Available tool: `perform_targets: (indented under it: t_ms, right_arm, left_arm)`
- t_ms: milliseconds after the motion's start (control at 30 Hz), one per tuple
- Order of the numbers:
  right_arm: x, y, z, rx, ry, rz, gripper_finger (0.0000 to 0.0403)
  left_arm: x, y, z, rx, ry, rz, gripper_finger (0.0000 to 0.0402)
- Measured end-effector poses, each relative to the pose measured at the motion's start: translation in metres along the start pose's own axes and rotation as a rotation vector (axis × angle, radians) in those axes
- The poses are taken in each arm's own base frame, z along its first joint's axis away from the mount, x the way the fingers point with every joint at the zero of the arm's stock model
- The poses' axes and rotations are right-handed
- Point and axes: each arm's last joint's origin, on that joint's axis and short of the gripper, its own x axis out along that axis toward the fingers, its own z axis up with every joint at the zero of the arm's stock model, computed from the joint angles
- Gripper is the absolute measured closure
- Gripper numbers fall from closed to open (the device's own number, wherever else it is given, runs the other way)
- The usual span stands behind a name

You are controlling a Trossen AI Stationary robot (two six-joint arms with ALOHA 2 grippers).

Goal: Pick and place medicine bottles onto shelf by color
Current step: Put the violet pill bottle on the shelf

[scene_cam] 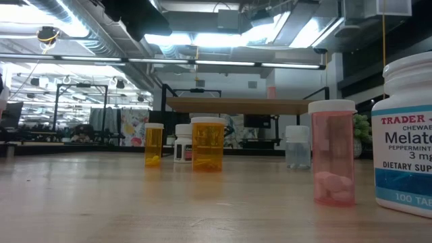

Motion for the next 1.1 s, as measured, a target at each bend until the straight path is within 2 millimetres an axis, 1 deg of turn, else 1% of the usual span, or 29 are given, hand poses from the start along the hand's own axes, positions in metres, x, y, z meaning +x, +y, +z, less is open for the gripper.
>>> perform_targets:
  t_ms: [233,433,533,767,867,933,1033,1100]
  right_arm:
    - [0.0,0.0,-0.001,0.005,0.043,-0.007,0.0186]
    - [0.0,0.0,0.001,0.027,0.035,-0.006,0.019]
    - [0.0,0.001,0.004,0.039,0.034,-0.006,0.0207]
    - [0.0,0.001,0.005,0.044,0.068,-0.009,0.0272]
    - [0.0,0.001,0.005,0.044,0.068,-0.007,0.0288]
    - [0.0,0.001,0.005,0.044,0.068,-0.007,0.0289]
    - [0.0,0.002,0.007,0.052,0.072,-0.008,0.0278]
    - [-0.002,0.003,0.009,0.06,0.107,-0.016,0.0274]
  left_arm:
    - [0.0,0.0,0.0,0.0,0.0,0.0,0.0306]
    - [0.0,0.0,0.0,0.0,0.0,0.0,0.0306]
    - [0.0,0.0,0.0,0.0,0.0,0.0,0.0306]
    - [0.0,0.0,0.0,0.0,0.0,0.0,0.0306]
    - [0.0,0.0,0.0,0.0,0.0,0.0,0.0306]
    - [0.0,0.0,0.0,0.0,0.0,0.0,0.0306]
    - [0.0,0.0,0.0,0.0,0.0,0.001,0.0306]
    - [0.0,0.0,0.0,0.0,0.0,0.0,0.0306]
